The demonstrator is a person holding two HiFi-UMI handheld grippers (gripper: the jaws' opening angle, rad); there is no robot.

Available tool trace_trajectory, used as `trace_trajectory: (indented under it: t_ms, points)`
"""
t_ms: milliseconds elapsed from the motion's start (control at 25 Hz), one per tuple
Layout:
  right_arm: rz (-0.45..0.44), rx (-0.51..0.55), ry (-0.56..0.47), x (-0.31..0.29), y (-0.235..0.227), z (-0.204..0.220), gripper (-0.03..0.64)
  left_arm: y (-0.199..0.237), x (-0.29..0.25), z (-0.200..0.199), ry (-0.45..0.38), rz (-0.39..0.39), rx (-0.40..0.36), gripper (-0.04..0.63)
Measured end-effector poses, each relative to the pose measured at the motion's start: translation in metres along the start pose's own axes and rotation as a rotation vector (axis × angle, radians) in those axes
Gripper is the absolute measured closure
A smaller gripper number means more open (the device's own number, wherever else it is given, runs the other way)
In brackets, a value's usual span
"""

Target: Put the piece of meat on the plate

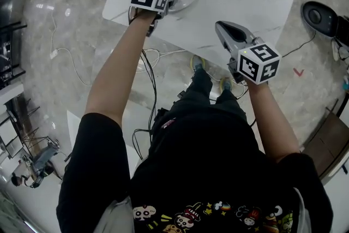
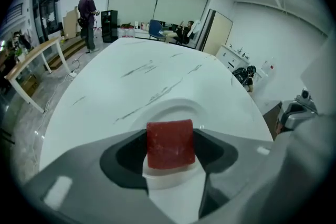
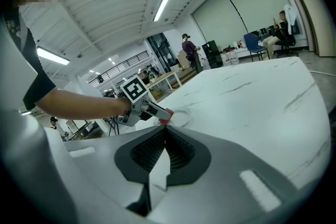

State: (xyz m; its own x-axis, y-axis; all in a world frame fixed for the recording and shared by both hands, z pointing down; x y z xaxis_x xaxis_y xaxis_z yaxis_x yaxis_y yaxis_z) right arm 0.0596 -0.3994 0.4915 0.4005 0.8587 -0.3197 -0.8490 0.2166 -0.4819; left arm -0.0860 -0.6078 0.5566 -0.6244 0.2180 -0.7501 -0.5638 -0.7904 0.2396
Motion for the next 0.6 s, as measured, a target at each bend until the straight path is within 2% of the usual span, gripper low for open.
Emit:
trace_trajectory:
  t_ms: [280, 600]
  points:
    - [0.021, -0.011, -0.011, 0.006, -0.006, 0.002, 0.592, -0.001, -0.011, 0.000, 0.073, 0.012, -0.060, 0.209]
    - [0.031, -0.015, -0.016, 0.008, -0.005, 0.002, 0.592, -0.002, -0.016, -0.002, 0.095, 0.014, -0.092, 0.207]
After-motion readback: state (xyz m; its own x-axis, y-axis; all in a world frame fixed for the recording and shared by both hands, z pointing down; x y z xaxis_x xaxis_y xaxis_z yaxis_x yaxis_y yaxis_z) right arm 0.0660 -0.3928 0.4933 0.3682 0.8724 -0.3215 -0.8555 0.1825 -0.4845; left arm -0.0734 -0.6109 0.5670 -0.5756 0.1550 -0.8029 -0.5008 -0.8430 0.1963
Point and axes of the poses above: the fingertips, and each gripper's own axes: x backward along the fingers, y to its left, z out of its underside, the point moved 6 cm from there along x, backward along the fingers, and after that the axes turned 12 degrees about -y, right-handed, at the moved point
